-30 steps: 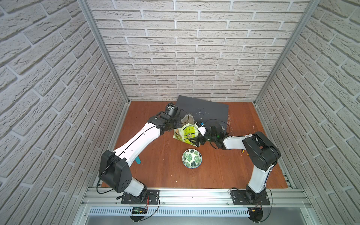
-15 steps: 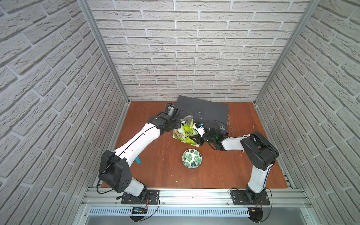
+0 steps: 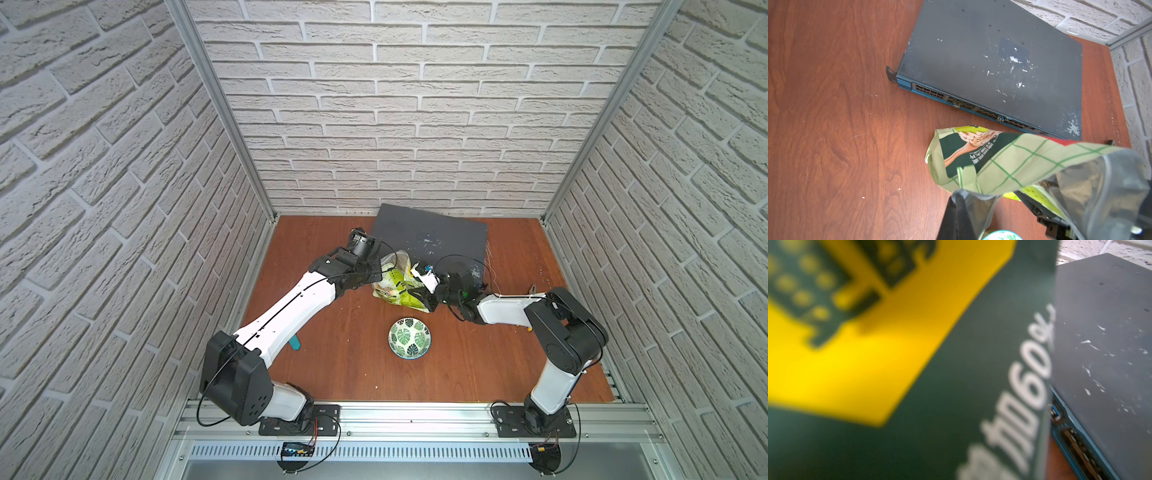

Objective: Pour the oats into the breakfast bowl
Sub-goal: Pick up the oats bag from the center of the board, then move the bowl to the center of the board.

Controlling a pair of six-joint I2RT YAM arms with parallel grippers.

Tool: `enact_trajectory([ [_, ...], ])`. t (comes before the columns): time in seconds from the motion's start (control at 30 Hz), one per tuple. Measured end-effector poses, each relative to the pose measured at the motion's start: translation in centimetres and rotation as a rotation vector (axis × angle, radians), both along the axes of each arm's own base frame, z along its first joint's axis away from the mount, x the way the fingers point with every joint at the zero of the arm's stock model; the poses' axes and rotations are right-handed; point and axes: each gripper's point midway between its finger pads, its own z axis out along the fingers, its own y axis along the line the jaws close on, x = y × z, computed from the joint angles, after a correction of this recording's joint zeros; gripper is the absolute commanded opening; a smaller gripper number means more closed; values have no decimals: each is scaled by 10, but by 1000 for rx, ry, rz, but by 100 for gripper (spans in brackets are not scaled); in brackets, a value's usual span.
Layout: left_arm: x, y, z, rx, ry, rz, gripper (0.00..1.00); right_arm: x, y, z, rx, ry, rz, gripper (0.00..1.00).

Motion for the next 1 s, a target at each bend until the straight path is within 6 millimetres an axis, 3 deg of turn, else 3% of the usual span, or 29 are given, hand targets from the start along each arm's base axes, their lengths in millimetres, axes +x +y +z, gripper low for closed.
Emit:
enact_trajectory([
  [0.17, -9, -3, 10, -38, -10, -32, 17, -6, -20, 14, -57, -28, -51, 3],
  [0.37, -21, 4, 45, -93, -100, -45, 42, -8, -54, 29, -159, -71, -129, 3],
  [0.57, -44, 11, 62, -130, -158, -77, 51, -26, -84, 55, -242, -143, -161, 4],
  [0.7, -60, 2, 39, -144, -101, -136, 53, -32, -96, 70, -261, -175, -176, 3],
  [0.87, -87, -25, -23, -126, 58, -242, 55, -28, -112, 73, -256, -151, -226, 3],
  [1.0, -106, -36, -61, -128, 156, -276, 55, -26, -125, 68, -254, -105, -280, 3],
])
